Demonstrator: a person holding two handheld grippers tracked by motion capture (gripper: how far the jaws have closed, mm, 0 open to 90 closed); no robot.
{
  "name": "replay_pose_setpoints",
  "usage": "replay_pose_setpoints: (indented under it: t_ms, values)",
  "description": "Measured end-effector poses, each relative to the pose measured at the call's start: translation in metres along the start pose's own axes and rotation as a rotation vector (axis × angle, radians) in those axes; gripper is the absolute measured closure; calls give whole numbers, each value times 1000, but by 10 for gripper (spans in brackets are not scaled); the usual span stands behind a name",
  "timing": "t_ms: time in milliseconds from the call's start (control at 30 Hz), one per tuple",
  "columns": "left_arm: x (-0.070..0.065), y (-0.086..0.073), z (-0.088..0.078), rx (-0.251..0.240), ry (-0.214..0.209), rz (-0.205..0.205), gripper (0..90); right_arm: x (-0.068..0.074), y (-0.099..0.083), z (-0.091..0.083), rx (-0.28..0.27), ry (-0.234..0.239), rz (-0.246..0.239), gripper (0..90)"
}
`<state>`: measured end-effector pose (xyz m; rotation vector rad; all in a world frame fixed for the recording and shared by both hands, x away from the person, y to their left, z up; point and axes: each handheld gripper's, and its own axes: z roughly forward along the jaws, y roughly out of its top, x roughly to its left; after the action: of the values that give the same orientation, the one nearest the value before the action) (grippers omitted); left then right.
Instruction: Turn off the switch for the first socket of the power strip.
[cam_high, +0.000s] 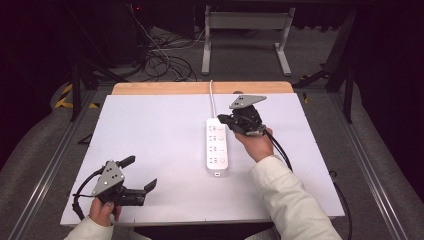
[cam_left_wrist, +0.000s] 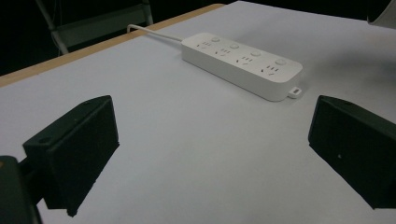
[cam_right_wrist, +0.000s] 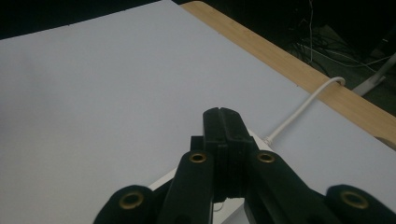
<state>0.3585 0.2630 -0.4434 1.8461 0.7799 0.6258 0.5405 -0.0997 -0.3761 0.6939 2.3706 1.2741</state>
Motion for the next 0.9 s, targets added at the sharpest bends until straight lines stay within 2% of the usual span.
replay_pose_setpoints:
  t_ms: [300, 433, 567, 600, 800, 900]
  values:
    - [0, 0, 0, -3, 2, -3, 20, 1, -2, -21, -24, 7, 13, 880]
    - [2, 0, -1, -4, -11, -18, 20, 4, -7, -36, -36, 11, 31, 699]
    - [2, 0, 0, -12, -13, -34, 21, 8, -13, -54, -62, 2, 27, 565]
    - [2, 0, -1, -9, -12, -32, 20, 8, -15, -59, -66, 16, 26, 526]
    - [2, 0, 0, -5, -9, -22, 20, 10, -33, -81, -84, 13, 45, 345]
    - [2, 0, 0, -9, -9, -36, 20, 10, -46, -90, -99, 6, 47, 270]
